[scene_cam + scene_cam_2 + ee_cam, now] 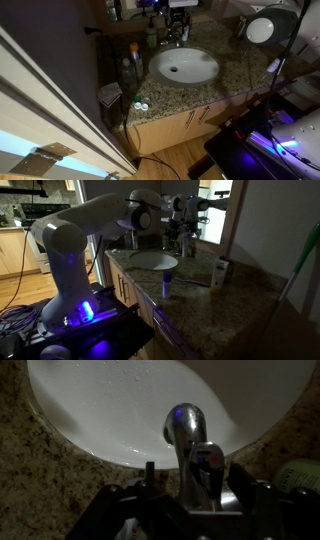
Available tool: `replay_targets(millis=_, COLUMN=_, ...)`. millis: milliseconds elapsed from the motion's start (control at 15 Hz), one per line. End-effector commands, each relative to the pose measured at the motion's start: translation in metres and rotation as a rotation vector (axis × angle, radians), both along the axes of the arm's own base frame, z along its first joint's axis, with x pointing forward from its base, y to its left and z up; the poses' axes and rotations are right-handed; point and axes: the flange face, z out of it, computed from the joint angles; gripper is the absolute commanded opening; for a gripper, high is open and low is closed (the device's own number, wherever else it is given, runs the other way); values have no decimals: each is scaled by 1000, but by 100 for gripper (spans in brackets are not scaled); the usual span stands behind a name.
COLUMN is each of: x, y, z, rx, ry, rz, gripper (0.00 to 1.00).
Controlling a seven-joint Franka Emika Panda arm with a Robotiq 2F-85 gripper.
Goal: Move the pump bottle to the left side of the countertop, open the faucet
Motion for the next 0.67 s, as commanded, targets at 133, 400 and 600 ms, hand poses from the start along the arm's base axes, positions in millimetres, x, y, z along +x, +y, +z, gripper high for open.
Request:
replay_targets(millis=133, x=2, y=-12, z=1, rx=7, ry=-7, rz=-5, gripper=32)
replay_targets(millis=400, x=2, y=0, z=9, rx=39, ry=-22, rz=6, gripper=5)
replay_targets(millis=600, x=2, y=0, z=21, rx=67, ry=-35, rz=-5, gripper=6)
